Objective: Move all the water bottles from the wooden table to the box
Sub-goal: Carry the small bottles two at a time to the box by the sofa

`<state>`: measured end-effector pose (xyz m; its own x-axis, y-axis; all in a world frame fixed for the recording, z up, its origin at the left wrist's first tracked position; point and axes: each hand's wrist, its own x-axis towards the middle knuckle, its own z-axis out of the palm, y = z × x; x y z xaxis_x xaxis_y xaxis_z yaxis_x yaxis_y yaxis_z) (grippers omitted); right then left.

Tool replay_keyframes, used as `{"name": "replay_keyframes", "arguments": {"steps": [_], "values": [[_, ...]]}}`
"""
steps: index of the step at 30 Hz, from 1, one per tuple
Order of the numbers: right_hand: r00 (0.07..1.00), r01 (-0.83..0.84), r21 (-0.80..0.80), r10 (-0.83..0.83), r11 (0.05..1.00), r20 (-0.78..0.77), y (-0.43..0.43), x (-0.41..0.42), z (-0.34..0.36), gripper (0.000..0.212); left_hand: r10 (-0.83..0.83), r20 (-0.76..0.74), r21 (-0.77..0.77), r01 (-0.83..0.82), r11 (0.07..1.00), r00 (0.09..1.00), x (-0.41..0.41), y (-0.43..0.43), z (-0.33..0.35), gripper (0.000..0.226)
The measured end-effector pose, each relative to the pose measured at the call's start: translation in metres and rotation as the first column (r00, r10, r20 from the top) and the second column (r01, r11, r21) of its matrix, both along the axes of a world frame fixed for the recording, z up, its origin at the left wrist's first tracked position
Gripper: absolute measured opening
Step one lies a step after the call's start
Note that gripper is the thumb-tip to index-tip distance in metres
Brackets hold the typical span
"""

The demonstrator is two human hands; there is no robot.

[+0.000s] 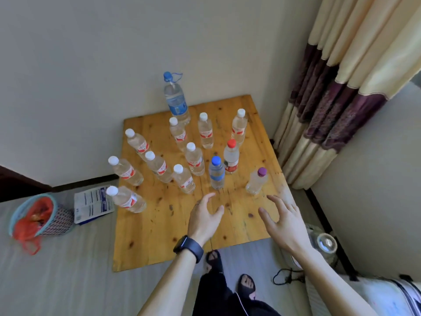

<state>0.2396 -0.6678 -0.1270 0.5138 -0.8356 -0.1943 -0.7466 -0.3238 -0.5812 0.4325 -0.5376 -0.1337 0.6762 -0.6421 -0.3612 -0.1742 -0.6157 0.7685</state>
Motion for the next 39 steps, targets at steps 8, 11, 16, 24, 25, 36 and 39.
{"name": "replay_keyframes", "arguments": {"steps": [8,11,16,24,25,36,39], "values": [[0.98,0.186,0.201,-0.168,0.962,-0.103,-0.062,0.049,-0.027,0.084,0.066,-0.178,-0.015,-0.07,0.997,0.982,0.072,-0.079,-0.034,0.087],[0.967,0.248,0.246,-0.224,0.937,-0.122,-0.075,0.065,-0.039,0.094,0.015,-0.149,0.001,-0.015,1.0,0.989,0.093,-0.102,-0.047,0.098],[0.954,0.297,0.317,-0.297,0.901,-0.049,-0.094,0.097,-0.062,0.102,-0.108,-0.155,-0.037,0.104,0.994,0.982,0.118,-0.132,-0.068,0.079],[0.845,0.426,0.413,-0.517,0.805,0.136,-0.108,0.127,-0.106,0.061,-0.233,-0.081,-0.009,0.233,0.972,0.969,0.133,-0.134,-0.088,0.04],[0.839,0.443,0.397,-0.528,0.804,0.133,-0.107,0.128,-0.109,0.058,-0.245,-0.064,-0.002,0.245,0.97,0.968,0.133,-0.133,-0.088,0.04],[0.793,0.508,0.287,-0.571,0.812,0.213,-0.072,0.105,-0.086,0.038,-0.336,-0.009,0.014,0.336,0.942,0.942,0.133,-0.132,-0.084,0.037],[0.742,0.564,0.293,-0.63,0.772,0.23,-0.04,0.078,-0.065,0.04,-0.446,-0.031,0.023,0.447,0.894,0.894,0.121,-0.131,-0.081,0.035]]}}
